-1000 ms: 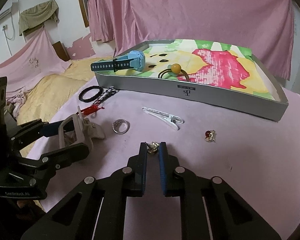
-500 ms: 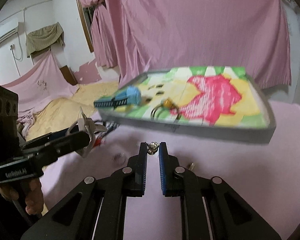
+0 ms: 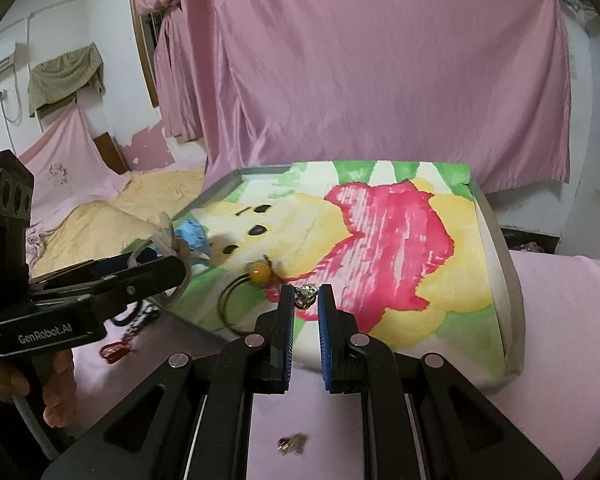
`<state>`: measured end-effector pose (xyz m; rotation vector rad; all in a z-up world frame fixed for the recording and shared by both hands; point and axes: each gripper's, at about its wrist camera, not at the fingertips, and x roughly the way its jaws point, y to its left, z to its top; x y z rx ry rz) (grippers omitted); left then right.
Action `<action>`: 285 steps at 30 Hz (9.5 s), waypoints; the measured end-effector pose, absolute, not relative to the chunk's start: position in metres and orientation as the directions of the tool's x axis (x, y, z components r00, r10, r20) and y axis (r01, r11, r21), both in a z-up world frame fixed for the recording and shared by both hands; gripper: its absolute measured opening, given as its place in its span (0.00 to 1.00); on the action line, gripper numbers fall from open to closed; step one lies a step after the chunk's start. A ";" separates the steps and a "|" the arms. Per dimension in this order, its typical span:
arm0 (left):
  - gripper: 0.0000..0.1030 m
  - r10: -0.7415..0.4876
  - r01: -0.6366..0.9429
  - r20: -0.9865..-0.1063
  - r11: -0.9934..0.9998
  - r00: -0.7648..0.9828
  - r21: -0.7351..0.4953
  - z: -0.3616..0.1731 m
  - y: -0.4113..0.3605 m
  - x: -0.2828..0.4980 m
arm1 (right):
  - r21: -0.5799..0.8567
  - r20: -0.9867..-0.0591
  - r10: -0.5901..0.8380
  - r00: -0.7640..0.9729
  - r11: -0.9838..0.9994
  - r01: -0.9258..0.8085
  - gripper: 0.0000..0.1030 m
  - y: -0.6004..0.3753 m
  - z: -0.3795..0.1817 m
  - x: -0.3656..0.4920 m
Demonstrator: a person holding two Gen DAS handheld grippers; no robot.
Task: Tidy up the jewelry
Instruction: 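Carry the claw clip and earring into the tray and open both tools, then withdraw both tools from the tray back over the table, then grasp the red string bracelet with the left tool while the right tool grasps the silver ring, then carry the bracelet and ring into the tray with both tools, then open both tools over the tray and withdraw them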
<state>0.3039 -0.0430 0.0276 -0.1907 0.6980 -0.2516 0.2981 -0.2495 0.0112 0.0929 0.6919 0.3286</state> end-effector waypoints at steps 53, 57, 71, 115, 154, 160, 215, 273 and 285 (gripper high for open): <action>0.98 -0.158 0.073 -0.503 0.980 0.850 -0.184 0.039 -0.041 0.246 | 0.202 -0.494 0.205 0.845 0.972 -0.117 0.91 -0.282 0.017 0.241; 0.99 -0.119 0.062 -0.445 0.988 0.888 -0.142 0.044 -0.040 0.226 | 0.208 -0.436 0.196 0.878 0.972 -0.114 0.92 -0.284 0.023 0.218; 0.99 -0.091 0.053 -0.331 0.991 0.939 -0.120 0.051 -0.023 0.169 | 0.194 -0.307 0.166 0.937 0.975 -0.109 0.99 -0.282 0.033 0.151; 1.00 -0.075 0.019 -0.482 0.993 0.873 -0.120 0.012 0.054 0.156 | 0.168 -0.519 0.311 0.796 0.950 -0.262 0.99 -0.199 -0.001 0.161; 0.30 -0.259 0.236 -0.724 0.962 0.639 -0.135 -0.019 0.033 0.225 | 0.109 -0.764 0.343 0.547 0.903 -0.415 0.28 -0.138 -0.021 0.236; 0.15 -0.249 0.259 -0.737 0.960 0.629 -0.103 -0.019 0.031 0.225 | 0.083 -0.765 0.333 0.551 0.899 -0.429 0.18 -0.134 -0.019 0.237; 0.04 -0.360 0.329 -0.536 0.931 0.764 -0.156 0.070 -0.069 0.255 | 0.234 -0.528 0.363 0.768 0.931 -0.280 0.18 -0.271 0.024 0.252; 0.86 -0.285 0.234 -0.520 0.959 0.806 -0.162 0.048 -0.083 0.290 | 0.215 -0.521 0.253 0.815 0.963 -0.161 0.65 -0.302 0.024 0.262; 1.00 -0.169 0.119 -0.371 0.981 0.913 -0.154 0.059 -0.038 0.224 | 0.222 -0.365 0.194 0.911 0.968 -0.117 0.98 -0.293 0.037 0.205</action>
